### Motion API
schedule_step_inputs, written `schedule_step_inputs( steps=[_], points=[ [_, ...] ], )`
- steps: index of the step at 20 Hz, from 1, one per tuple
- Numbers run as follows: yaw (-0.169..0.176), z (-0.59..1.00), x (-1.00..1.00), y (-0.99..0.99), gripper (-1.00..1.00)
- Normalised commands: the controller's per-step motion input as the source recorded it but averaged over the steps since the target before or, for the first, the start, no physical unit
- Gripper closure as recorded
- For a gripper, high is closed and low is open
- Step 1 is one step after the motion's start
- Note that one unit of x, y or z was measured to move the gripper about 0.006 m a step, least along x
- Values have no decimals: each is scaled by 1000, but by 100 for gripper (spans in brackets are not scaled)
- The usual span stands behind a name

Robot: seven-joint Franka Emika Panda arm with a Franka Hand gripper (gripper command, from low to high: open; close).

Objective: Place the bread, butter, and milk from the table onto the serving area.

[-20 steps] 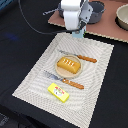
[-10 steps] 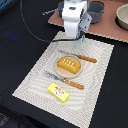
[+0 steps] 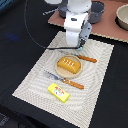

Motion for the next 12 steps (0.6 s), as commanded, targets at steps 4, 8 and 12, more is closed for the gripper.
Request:
schedule_step_inputs(
  steps=[4,8,12],
  points=[
    [-5,664,314,256,-100],
    [-47,1000,181,201,-100],
    [-61,1000,136,187,-100]
  ],
)
